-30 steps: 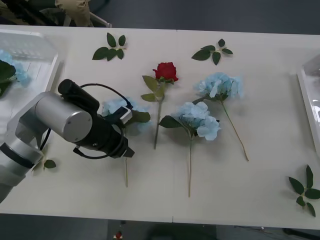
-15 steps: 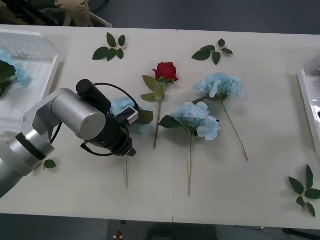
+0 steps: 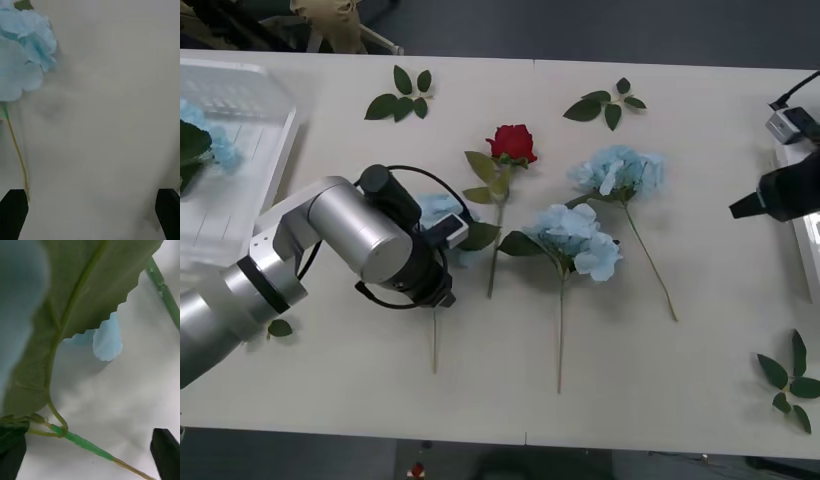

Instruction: Put the red flowers into the right box and the blue flowers into the left box

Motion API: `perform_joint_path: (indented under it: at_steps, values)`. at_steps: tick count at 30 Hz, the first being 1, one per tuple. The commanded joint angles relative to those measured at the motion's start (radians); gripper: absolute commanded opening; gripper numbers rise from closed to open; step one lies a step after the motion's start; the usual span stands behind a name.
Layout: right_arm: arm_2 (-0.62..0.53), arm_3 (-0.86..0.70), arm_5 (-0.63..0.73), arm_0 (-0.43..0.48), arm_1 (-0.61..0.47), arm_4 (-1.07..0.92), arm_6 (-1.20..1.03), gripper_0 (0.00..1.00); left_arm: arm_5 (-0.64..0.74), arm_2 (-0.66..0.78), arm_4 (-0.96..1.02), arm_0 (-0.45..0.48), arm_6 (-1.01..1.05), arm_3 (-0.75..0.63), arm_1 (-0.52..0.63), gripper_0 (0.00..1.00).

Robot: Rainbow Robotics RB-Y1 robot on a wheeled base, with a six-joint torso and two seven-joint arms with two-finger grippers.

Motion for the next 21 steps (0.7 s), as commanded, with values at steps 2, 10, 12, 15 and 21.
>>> perform_joint_path:
  at_steps: [2, 10, 12, 15, 21]
  values:
    - [0.112, -0.091, -0.075, -0.012, 0.017, -0.003, -0.138, 1.0, -0.007, 0.011, -0.025, -0.013, 0.052, 0.008, -0.024, 0.15]
    - [0.3, -0.11, -0.233, -0.013, 0.025, 0.022, -0.212, 1.0, -0.007, 0.011, -0.047, -0.013, 0.058, 0.022, -0.032, 0.0]
    - [0.328, -0.108, -0.262, -0.013, 0.034, 0.026, -0.22, 1.0, -0.007, 0.011, -0.051, -0.013, 0.061, 0.022, -0.032, 0.0]
    - [0.363, -0.105, -0.3, -0.013, 0.056, 0.045, -0.229, 1.0, -0.005, 0.011, -0.062, -0.013, 0.07, 0.023, -0.032, 0.0]
    - [0.403, -0.081, -0.357, -0.013, 0.105, 0.072, -0.233, 1.0, -0.004, 0.031, -0.093, -0.016, 0.082, 0.022, -0.014, 0.0]
